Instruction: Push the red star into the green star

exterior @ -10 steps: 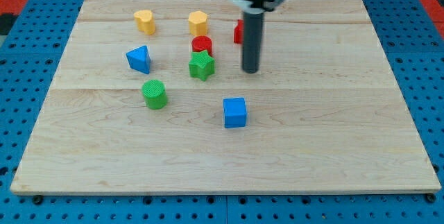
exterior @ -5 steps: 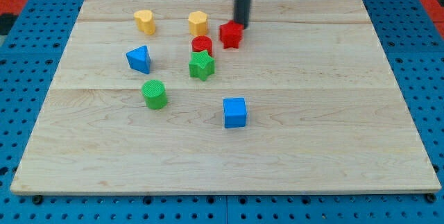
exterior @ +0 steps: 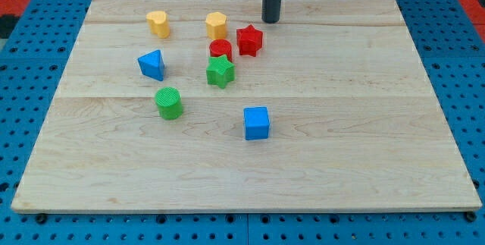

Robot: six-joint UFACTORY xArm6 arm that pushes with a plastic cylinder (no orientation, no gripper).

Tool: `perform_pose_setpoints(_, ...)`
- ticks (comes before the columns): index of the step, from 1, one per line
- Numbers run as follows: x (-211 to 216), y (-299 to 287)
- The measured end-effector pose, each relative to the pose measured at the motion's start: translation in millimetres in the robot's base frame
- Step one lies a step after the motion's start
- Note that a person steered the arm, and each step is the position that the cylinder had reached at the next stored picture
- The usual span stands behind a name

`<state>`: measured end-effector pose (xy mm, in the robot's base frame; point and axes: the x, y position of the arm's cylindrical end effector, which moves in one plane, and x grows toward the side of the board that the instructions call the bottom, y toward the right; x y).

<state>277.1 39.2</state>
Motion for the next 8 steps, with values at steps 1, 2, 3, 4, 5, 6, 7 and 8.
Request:
perform_pose_setpoints(1, 16, -11)
perform_pose_setpoints(2, 24, -33)
perform_pose_setpoints(3, 13, -22)
perform_pose_setpoints(4, 4, -42)
perform_pose_setpoints(5, 6, -59)
perform_pose_setpoints(6, 39, -54)
perform_pose_setpoints(7, 57, -42)
perform_pose_setpoints(8, 55, -16)
